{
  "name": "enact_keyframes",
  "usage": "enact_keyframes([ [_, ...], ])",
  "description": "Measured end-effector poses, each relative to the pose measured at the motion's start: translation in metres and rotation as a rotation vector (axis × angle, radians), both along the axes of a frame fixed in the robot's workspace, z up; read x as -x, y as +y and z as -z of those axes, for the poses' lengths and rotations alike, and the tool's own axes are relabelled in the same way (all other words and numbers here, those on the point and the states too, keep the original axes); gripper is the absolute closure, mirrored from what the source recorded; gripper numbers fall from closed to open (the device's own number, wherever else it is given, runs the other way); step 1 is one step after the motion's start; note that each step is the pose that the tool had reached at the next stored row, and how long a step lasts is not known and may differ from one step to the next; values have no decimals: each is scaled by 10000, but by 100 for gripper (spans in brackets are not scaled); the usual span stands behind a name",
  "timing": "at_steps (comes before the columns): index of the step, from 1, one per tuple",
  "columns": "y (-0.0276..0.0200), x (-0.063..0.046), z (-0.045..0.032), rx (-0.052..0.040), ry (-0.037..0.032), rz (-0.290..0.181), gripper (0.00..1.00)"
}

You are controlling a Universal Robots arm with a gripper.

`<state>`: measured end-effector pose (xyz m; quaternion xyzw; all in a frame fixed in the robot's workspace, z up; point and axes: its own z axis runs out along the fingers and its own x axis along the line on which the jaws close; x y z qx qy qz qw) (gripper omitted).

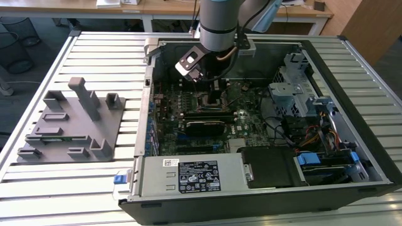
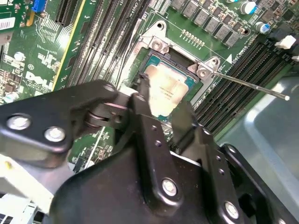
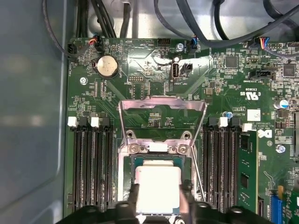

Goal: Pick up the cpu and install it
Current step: 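Place the cpu into insertion slot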

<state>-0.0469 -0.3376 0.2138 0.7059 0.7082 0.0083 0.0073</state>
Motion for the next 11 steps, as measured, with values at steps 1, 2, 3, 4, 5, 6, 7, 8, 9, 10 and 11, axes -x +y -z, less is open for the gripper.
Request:
enact_keyframes([
  [1, 0, 0, -4, -1, 0, 0, 54],
  [2, 1, 0, -6, -2, 1, 0, 60],
  [3, 0, 0, -9, -1, 2, 0, 60],
  [4, 0, 0, -12, 0, 3, 0, 65],
  [5, 0, 0, -16, 1, 4, 0, 71],
  [6, 0, 0, -20, 1, 5, 0, 77],
  [7, 0, 0, -23, 0, 5, 0, 77],
  [8, 0, 0, -25, -1, 5, 0, 83],
  [9, 0, 0, -28, -1, 6, 0, 89],
  [10, 0, 0, -31, 0, 7, 0, 89],
  [11, 0, 0, -35, 1, 7, 0, 89],
])
